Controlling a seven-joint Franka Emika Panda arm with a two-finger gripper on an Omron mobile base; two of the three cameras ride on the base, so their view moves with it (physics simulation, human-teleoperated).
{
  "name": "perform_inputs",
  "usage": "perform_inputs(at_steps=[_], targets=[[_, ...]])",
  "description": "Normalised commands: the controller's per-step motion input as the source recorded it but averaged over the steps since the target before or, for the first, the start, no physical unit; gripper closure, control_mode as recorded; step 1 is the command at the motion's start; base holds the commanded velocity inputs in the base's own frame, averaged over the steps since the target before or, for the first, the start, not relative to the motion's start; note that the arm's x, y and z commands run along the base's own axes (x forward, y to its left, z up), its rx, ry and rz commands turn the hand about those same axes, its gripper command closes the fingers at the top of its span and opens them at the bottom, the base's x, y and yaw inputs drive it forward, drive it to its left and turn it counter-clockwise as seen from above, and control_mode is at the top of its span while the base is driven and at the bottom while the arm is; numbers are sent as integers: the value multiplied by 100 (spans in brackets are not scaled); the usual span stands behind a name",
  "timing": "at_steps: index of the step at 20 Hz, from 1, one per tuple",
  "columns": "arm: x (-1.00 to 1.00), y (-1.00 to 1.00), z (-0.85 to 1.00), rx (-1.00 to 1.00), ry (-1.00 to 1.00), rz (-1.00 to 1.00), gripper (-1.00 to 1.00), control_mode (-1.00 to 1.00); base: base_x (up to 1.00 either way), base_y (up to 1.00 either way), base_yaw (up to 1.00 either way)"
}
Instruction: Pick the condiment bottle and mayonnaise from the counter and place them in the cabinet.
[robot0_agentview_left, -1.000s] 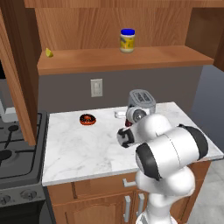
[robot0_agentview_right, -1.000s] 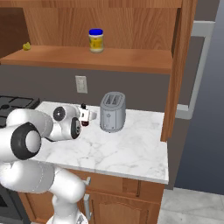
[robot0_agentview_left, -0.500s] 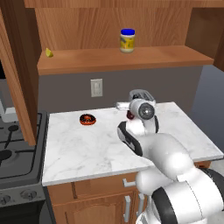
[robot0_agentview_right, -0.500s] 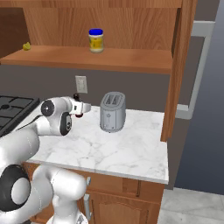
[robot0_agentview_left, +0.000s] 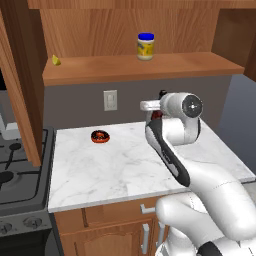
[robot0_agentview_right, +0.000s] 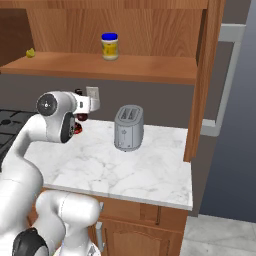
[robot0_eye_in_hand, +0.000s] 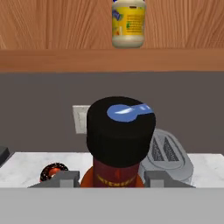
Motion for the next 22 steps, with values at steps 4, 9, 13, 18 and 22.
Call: perform_inputs(at_steps=[4, 9, 13, 18, 22], targets=[[-67, 5, 82, -8, 0, 16, 100, -100, 0, 0, 0], [-47, 19, 87, -7, -9, 18, 100, -100, 0, 0, 0], [-24, 28, 46, -8, -21, 15, 100, -100, 0, 0, 0], [-13, 31, 30, -11, -4, 9, 100, -100, 0, 0, 0], [2, 37, 21, -12, -2, 1, 100, -100, 0, 0, 0]])
